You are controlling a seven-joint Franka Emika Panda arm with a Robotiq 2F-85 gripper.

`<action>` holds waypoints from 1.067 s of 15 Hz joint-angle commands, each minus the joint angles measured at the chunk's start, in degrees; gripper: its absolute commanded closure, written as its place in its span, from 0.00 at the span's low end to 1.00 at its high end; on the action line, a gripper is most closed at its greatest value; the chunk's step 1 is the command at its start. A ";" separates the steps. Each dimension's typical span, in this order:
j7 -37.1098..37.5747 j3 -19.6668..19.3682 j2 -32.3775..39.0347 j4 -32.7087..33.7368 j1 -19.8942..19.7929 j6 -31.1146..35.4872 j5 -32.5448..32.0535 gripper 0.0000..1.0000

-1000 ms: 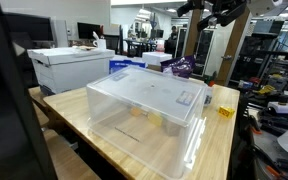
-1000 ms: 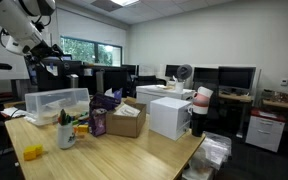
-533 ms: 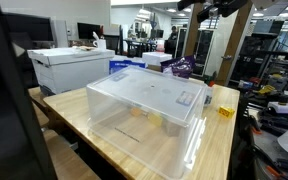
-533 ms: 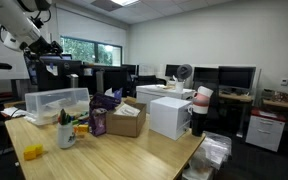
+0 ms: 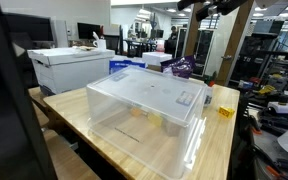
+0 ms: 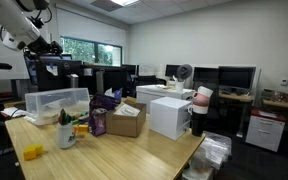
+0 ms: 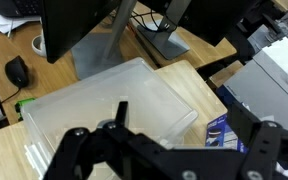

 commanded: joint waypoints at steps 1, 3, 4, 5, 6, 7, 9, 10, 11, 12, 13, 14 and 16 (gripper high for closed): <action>3.86 2.50 2.21 0.45 -2.72 0.00 0.00 0.00; 3.78 3.21 3.48 0.28 -3.71 0.00 0.00 0.00; 3.75 3.89 4.83 0.09 -4.71 0.00 0.00 0.00; 1.65 4.57 7.04 -0.23 -5.54 0.03 0.00 0.00; 1.53 1.79 2.40 -0.13 -2.51 0.06 -0.04 0.00; 1.52 2.28 3.40 -0.29 -3.19 0.06 -0.04 0.00; 1.52 2.96 5.25 -0.40 -3.96 0.03 -0.04 0.00; 1.52 3.22 6.03 -0.39 -4.15 0.02 -0.04 0.00; 1.52 3.35 6.62 -0.39 -4.21 0.02 -0.04 0.00; 1.52 3.41 6.97 -0.37 -4.22 0.02 -0.04 0.00; 1.52 3.44 7.18 -0.33 -4.23 0.02 -0.04 0.00; 1.52 3.46 7.26 -0.31 -4.23 0.02 -0.04 0.00; 1.52 3.46 7.26 -0.27 -4.27 0.02 -0.04 0.00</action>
